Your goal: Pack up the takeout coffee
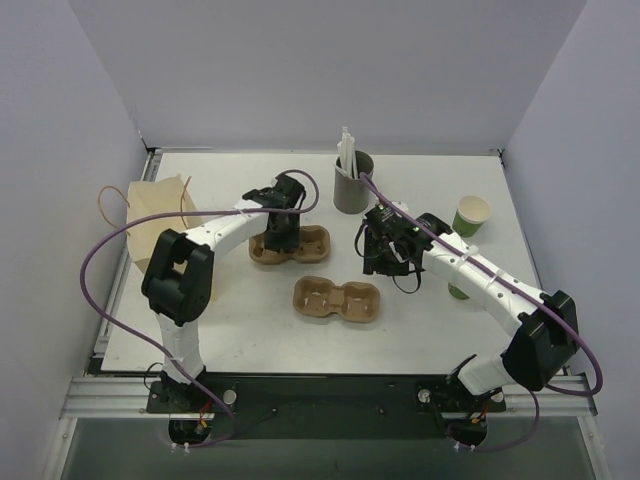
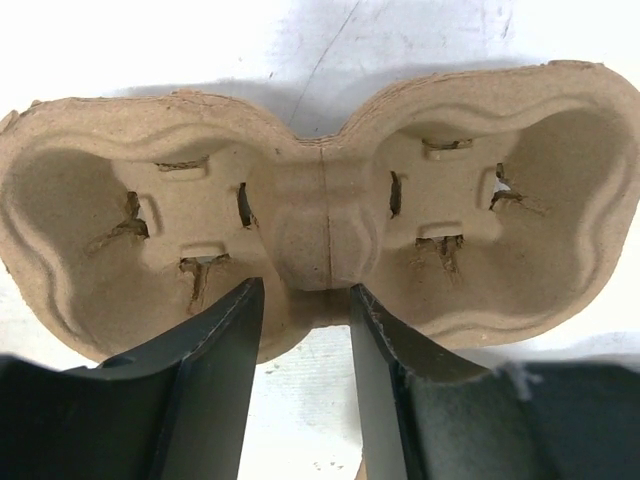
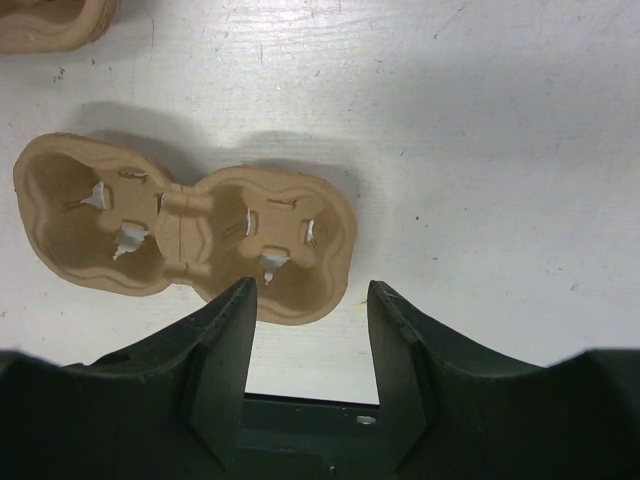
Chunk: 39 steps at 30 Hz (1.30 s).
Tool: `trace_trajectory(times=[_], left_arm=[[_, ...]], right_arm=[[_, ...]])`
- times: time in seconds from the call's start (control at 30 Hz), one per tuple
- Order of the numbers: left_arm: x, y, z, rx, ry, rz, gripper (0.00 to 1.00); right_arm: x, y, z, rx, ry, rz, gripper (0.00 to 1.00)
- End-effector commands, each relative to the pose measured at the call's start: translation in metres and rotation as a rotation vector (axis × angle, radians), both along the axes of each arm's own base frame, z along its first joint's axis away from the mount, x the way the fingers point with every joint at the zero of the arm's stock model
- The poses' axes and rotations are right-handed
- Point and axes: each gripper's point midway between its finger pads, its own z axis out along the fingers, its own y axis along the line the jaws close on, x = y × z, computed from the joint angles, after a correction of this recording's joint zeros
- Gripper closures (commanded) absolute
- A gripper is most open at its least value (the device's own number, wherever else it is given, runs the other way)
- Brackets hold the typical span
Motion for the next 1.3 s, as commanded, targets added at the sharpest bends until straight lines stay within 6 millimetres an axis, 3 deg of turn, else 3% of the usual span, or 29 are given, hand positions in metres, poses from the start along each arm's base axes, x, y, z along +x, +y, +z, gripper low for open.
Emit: trace_trajectory(times=[0.0, 0.13, 0.2, 0.23, 0.3, 0.33, 0.37, 0.4, 0.43, 0.47, 0.5, 0.53, 0.6, 0.73, 0.8, 0.9, 0.93, 1.0, 1.03, 1.2, 1.27], left_arm=[[0.034, -0.007, -0.001, -0.003, -0.066, 0.010, 0.52], [0.056, -0.007, -0.010, 0.031, -0.076, 0.016, 0.56], [0.076, -0.006, -0.004, 0.022, -0.107, 0.032, 0.56], [0.082, -0.004, -0.015, 0.034, -0.088, 0.037, 0.56], [0.112, -0.004, -0.004, 0.011, -0.134, 0.049, 0.56], [0.118, -0.003, -0.021, 0.026, -0.103, 0.050, 0.56], [0.126, -0.004, -0.023, 0.026, -0.105, 0.051, 0.56], [0.151, -0.011, -0.001, -0.005, -0.167, 0.059, 0.56], [0.151, -0.009, -0.026, 0.024, -0.110, 0.059, 0.56], [0.160, -0.011, -0.024, 0.019, -0.120, 0.059, 0.56], [0.175, -0.018, -0.007, -0.012, -0.163, 0.062, 0.56], [0.176, -0.014, -0.018, -0.004, -0.129, 0.070, 0.56], [0.180, -0.016, -0.008, -0.024, -0.140, 0.072, 0.48], [0.171, -0.022, 0.040, -0.087, -0.214, 0.038, 0.38], [0.162, -0.020, 0.055, -0.103, -0.224, 0.030, 0.36], [0.144, -0.022, 0.088, -0.148, -0.249, 0.004, 0.34], [0.138, -0.022, 0.112, -0.170, -0.291, -0.005, 0.33], [0.124, -0.022, 0.121, -0.195, -0.285, -0.021, 0.31], [0.119, -0.022, 0.142, -0.217, -0.321, -0.031, 0.30], [0.093, -0.015, 0.162, -0.236, -0.313, -0.033, 0.28], [0.080, -0.012, 0.182, -0.264, -0.338, -0.024, 0.28]], right_arm=[[-0.002, -0.006, 0.010, -0.006, 0.005, 0.011, 0.56], [0.000, -0.007, 0.012, -0.009, 0.003, 0.015, 0.56], [0.003, -0.007, 0.014, -0.006, 0.001, 0.013, 0.56], [0.004, -0.008, 0.014, -0.011, 0.005, 0.017, 0.56], [0.008, -0.010, 0.016, -0.004, 0.005, 0.012, 0.56], [0.009, -0.011, 0.016, -0.007, 0.007, 0.015, 0.56], [0.011, -0.012, 0.016, -0.009, 0.007, 0.014, 0.56], [0.012, -0.014, 0.016, -0.007, 0.013, 0.012, 0.56], [0.014, -0.013, 0.016, -0.004, 0.016, 0.013, 0.56], [0.015, -0.012, 0.016, -0.003, 0.022, 0.013, 0.56], [0.014, -0.010, 0.016, 0.005, 0.029, 0.018, 0.56], [0.013, -0.007, 0.015, 0.008, 0.040, 0.025, 0.56], [0.011, -0.001, 0.015, 0.021, 0.049, 0.026, 0.56], [0.007, 0.015, 0.015, 0.034, 0.050, 0.017, 0.55], [0.002, 0.024, 0.011, 0.046, 0.057, 0.010, 0.55], [-0.005, 0.039, 0.002, 0.061, 0.068, 0.012, 0.50], [-0.005, 0.043, -0.003, 0.061, 0.075, 0.009, 0.49], [-0.011, 0.053, -0.012, 0.064, 0.081, 0.014, 0.47], [-0.013, 0.057, -0.019, 0.065, 0.098, -0.003, 0.46], [-0.021, 0.069, -0.044, 0.084, 0.136, -0.023, 0.43], [-0.022, 0.070, -0.057, 0.056, 0.159, -0.023, 0.43]])
